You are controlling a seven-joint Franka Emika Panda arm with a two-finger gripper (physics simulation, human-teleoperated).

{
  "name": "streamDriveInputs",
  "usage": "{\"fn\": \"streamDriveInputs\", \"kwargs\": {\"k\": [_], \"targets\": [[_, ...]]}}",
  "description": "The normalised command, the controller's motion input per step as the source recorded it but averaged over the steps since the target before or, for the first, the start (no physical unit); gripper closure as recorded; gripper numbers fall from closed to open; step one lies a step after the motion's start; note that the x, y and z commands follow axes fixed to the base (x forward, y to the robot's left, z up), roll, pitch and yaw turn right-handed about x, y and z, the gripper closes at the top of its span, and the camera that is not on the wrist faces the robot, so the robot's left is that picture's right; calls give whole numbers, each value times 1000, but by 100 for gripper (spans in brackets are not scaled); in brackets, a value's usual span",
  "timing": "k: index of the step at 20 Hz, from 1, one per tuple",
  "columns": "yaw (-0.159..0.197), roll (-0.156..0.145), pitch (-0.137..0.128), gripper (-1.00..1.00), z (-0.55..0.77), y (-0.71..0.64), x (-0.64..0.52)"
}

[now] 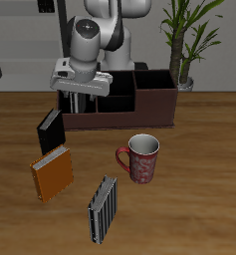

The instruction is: Place the left striped book into the back desk caddy's left compartment

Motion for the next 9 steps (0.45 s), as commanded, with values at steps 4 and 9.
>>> {"fn": "streamDriveInputs", "kwargs": {"k": [4, 9], "targets": [[15, 1, -13, -100, 99, 103, 1], [0, 14, -5, -100, 127, 100, 24]]}}
